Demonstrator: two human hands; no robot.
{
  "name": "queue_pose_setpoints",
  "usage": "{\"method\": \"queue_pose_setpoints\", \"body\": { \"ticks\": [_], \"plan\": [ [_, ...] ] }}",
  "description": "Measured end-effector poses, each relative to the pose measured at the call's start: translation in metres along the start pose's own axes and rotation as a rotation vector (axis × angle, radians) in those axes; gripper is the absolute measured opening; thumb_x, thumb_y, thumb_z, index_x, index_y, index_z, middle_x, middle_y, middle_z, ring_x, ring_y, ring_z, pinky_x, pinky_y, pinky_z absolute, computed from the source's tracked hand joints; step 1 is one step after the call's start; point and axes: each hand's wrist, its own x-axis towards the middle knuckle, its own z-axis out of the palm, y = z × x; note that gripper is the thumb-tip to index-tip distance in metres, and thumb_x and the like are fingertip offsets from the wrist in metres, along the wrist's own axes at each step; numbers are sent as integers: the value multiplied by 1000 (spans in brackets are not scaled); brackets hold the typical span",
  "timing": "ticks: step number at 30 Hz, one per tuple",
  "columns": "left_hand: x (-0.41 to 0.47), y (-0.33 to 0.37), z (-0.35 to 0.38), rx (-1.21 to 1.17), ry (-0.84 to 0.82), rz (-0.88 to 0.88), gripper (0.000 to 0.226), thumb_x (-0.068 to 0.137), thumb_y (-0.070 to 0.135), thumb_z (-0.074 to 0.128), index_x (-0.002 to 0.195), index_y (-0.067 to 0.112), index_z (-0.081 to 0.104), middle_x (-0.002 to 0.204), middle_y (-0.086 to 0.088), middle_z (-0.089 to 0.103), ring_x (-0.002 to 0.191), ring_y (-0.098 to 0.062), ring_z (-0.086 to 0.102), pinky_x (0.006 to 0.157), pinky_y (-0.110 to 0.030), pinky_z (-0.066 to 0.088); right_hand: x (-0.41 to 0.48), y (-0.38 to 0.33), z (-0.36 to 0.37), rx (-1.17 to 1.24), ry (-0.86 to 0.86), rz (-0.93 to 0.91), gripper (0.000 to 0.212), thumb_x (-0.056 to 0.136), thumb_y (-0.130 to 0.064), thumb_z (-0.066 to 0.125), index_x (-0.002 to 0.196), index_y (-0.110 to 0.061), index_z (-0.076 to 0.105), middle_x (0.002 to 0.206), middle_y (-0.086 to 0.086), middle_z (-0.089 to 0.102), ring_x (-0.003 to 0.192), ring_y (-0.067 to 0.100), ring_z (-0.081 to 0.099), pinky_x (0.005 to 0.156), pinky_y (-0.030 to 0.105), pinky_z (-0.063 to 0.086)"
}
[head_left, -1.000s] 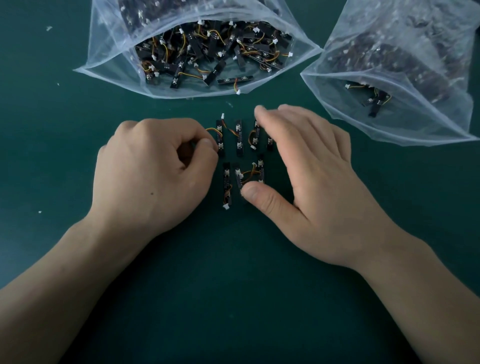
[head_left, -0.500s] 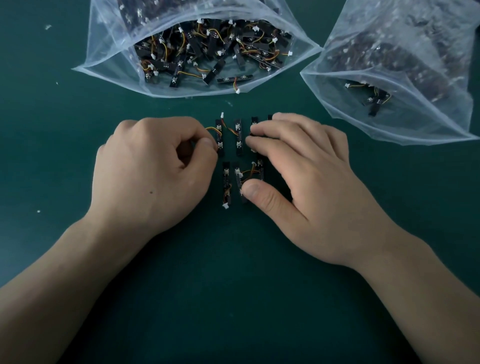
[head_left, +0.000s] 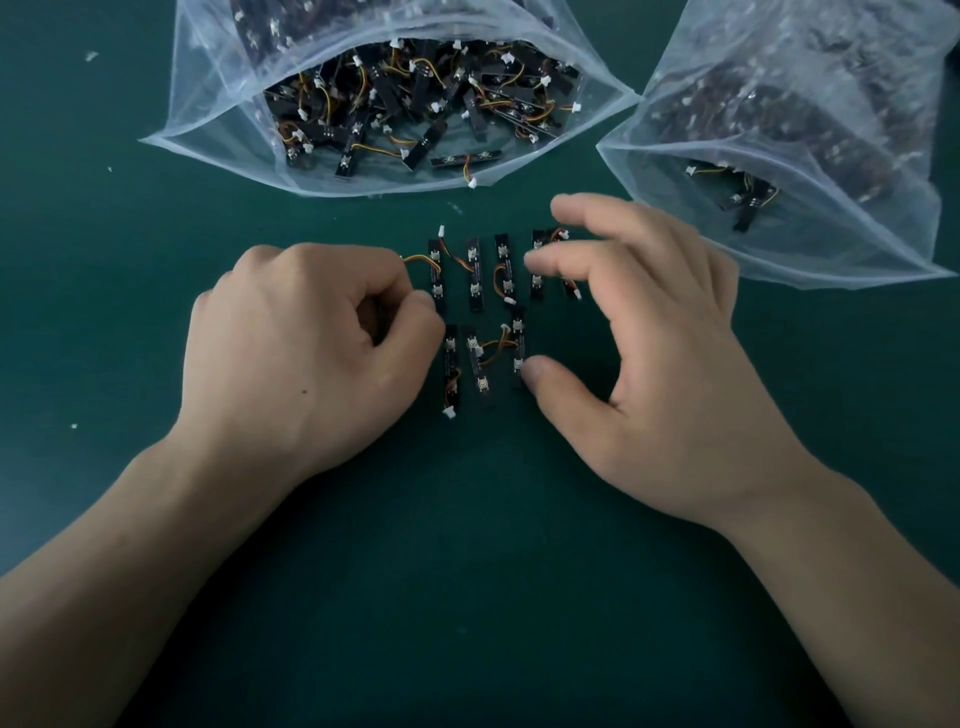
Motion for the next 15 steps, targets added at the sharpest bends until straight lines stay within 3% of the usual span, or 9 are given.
{"method": "queue_pose_setpoints", "body": {
  "ticks": [4, 6, 9, 15],
  "plan": [
    [0, 2, -2, 20, -9, 2, 30, 82, 41, 55, 64, 17, 57, 52, 1, 50, 51, -20, 49, 57, -26, 31, 0, -1, 0, -2, 4, -5, 24, 83, -36, 75, 101, -25, 64, 152, -4, 47, 147, 15, 36, 119, 34, 17],
    [-1, 4, -5, 14, -38, 10, 29, 77, 46, 56, 64, 20, 57, 62, 13, 57, 52, -14, 49, 57, -26, 33, 0, -1, 0, -15, -9, -6, 17, 84, -37, 75, 94, -27, 66, 152, -4, 47, 148, 16, 34, 119, 34, 15],
    [-2, 8, -9, 50, -94, 42, 30, 70, 52, 59, 62, 23, 55, 68, 24, 57, 52, -10, 48, 58, -24, 31, 1, -2, 0, -16, -12, -10, 13, 84, -38, 75, 89, -27, 70, 152, -4, 48, 149, 17, 33, 118, 35, 15],
    [-2, 9, -9, 71, -97, 57, 31, 72, 51, 57, 62, 22, 53, 69, 24, 57, 51, -10, 46, 57, -23, 29, 1, -3, 0, 3, -30, -28, 11, 85, -38, 74, 89, -28, 71, 150, -5, 51, 149, 18, 34, 119, 36, 16]
  ]
}}
